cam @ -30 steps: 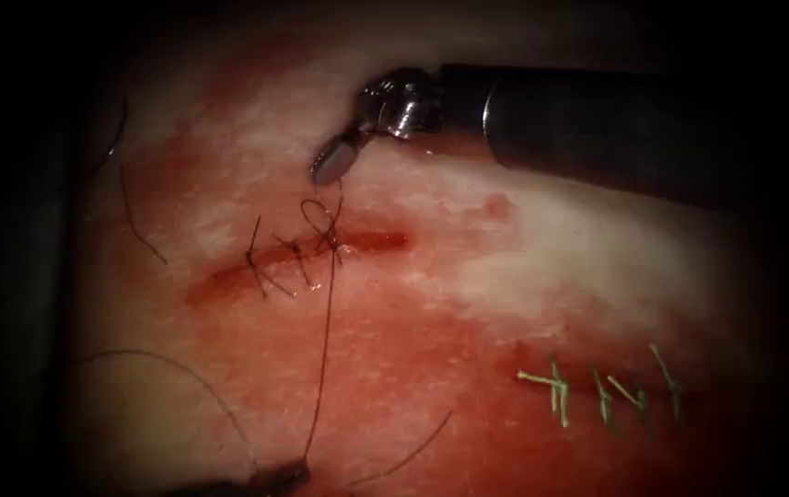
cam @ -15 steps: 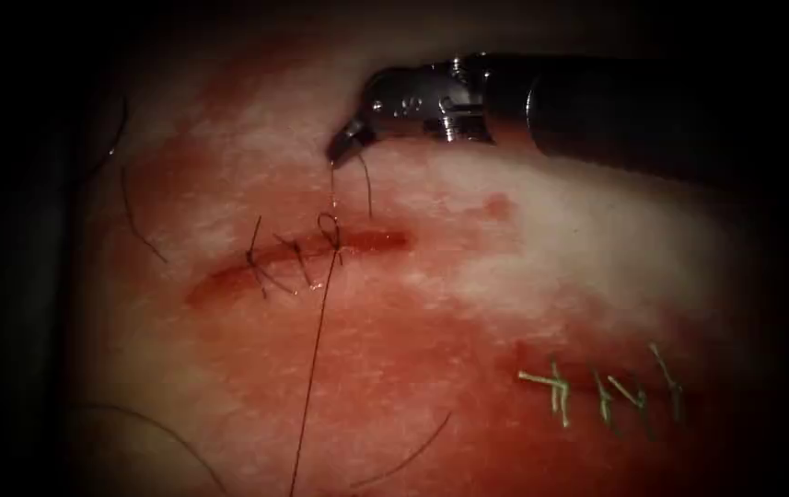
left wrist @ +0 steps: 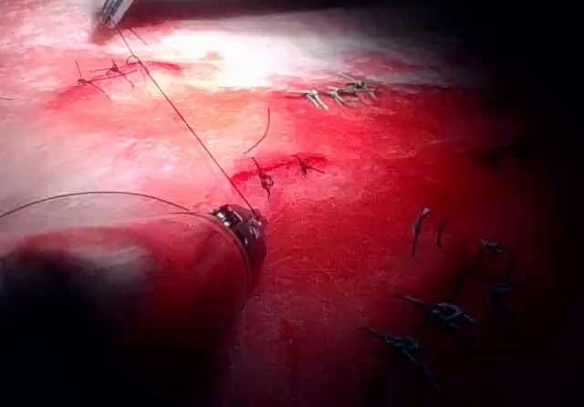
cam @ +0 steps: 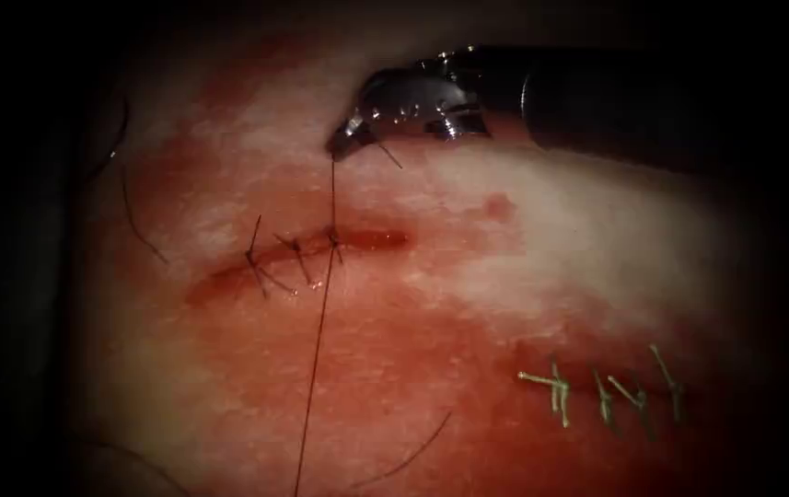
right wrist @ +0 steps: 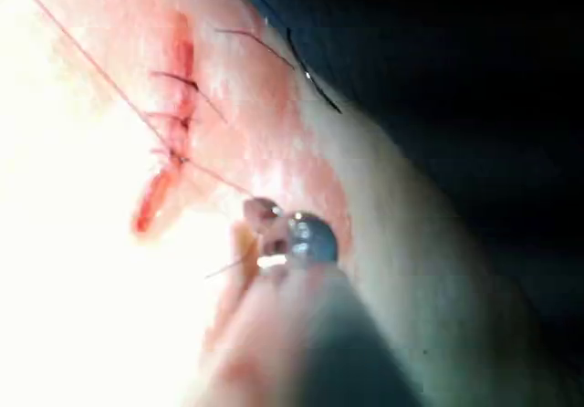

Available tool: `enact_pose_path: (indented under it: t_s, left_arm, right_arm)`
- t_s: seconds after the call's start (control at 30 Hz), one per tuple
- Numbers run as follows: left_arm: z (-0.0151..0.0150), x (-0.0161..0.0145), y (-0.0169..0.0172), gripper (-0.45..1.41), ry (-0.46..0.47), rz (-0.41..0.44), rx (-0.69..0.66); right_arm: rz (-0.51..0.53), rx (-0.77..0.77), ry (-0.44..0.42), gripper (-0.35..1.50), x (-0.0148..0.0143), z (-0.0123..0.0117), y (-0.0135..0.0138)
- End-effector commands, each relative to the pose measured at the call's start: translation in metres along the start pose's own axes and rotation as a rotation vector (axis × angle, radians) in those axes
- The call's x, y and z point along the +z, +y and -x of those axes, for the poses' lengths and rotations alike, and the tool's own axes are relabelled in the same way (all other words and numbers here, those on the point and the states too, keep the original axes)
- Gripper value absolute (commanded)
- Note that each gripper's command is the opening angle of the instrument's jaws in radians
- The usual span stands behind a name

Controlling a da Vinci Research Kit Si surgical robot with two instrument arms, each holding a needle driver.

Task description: Wound Closure

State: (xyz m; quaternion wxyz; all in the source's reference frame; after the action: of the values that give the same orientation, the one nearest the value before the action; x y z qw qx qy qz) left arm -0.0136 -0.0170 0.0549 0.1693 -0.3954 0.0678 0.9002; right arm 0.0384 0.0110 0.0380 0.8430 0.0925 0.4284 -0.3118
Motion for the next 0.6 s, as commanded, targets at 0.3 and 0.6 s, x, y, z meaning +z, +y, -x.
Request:
enact_pose_path:
  t_s: [0.3,0.6]
  left_arm:
    - [0.0007,0.0024,0.0054,-0.45,0.019,0.06,-0.013]
    - [0.0002,0.0022,0.0042,-0.45,0.022,0.078,-0.012]
  right_arm:
    - [-0.028,-0.006,-0.041,-0.35,0.0022,0.0005,0.0004]
    - [-0.03,0.044,-0.05,-0.35,0.0024,0.001,-0.0002]
